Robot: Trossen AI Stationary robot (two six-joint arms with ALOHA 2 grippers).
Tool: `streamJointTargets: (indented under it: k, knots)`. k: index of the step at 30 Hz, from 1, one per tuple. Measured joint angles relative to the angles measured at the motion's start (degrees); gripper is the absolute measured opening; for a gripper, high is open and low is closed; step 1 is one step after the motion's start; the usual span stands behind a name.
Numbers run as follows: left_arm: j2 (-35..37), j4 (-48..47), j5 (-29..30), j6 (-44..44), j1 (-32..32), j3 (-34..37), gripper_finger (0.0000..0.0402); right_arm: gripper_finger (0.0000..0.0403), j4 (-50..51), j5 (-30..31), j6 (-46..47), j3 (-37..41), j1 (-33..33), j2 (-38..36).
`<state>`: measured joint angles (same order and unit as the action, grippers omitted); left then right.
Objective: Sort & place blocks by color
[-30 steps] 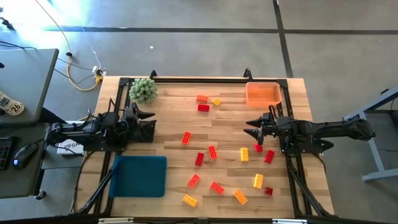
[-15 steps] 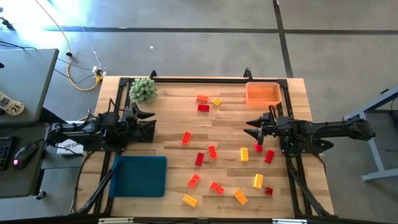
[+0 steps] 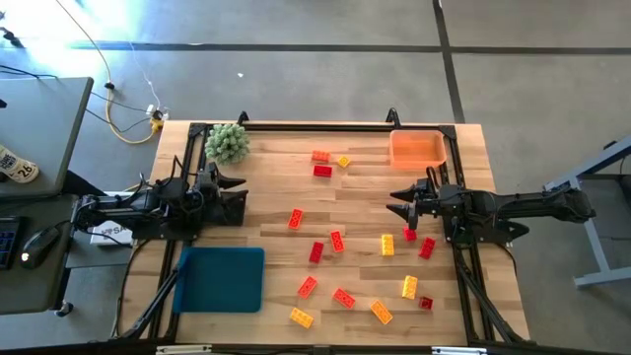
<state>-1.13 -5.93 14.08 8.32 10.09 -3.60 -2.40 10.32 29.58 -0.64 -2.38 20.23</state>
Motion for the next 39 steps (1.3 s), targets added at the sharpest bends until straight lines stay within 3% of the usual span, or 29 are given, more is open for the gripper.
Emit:
streamJointTargets:
  k: [30, 39]
  knots:
    - [0.0, 0.2, 0.6, -2.1, 0.0, 0.0, 0.0158, 0.0259, 0.0, 0.0, 0.0, 0.0, 0.0, 0.0]
    - [0.0, 6.0, 3.2, -0.1, 0.0, 0.0, 0.0158, 0.0259, 0.0, 0.0, 0.0, 0.0, 0.0, 0.0]
